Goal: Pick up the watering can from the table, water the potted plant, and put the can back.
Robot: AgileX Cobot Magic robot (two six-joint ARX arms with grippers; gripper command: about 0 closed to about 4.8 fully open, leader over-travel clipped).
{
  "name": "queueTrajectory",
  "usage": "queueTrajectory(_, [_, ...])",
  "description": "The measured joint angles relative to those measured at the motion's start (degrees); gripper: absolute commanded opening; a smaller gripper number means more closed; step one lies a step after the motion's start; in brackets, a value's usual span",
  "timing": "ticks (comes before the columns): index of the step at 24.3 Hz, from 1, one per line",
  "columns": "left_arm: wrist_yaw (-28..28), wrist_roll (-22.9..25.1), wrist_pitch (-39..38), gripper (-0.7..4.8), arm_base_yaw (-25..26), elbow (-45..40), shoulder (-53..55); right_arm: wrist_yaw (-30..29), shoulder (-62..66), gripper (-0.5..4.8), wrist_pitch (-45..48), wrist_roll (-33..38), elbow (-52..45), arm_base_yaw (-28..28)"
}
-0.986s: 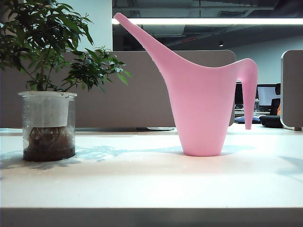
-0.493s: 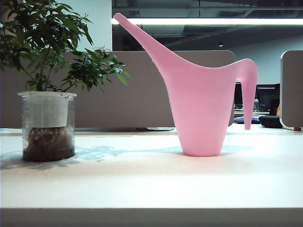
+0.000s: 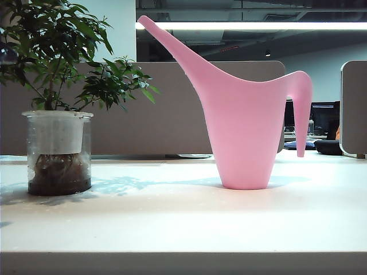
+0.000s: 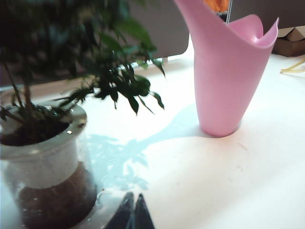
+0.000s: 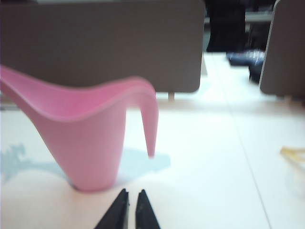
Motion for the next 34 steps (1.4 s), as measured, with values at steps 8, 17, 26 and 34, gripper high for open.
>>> queueTrajectory(8, [-1.57,-4.66,8.41,-0.06,13.44,-10.27,-2.91,0.00,-0.02,0.44,15.67,0.00,-16.48,0.00])
queueTrajectory(17, [17.16,-6.34,11.47,-0.05,25.46,-10.27,-4.72,0.24,-0.04,0.44,19.96,-0.02,-25.22,-0.02])
queueTrajectory(26, [13.42,-6.29,0.76,-0.05,24.94,-10.25,-14.25,0.28,-0.04,0.44,16.35,-3.10,-25.22,-0.04])
queueTrajectory(34, [9.22,-5.88,-5.97,-0.05,24.72,-10.25,-14.58,0.24,-0.04,0.44,16.61,-3.06,-25.22,-0.02])
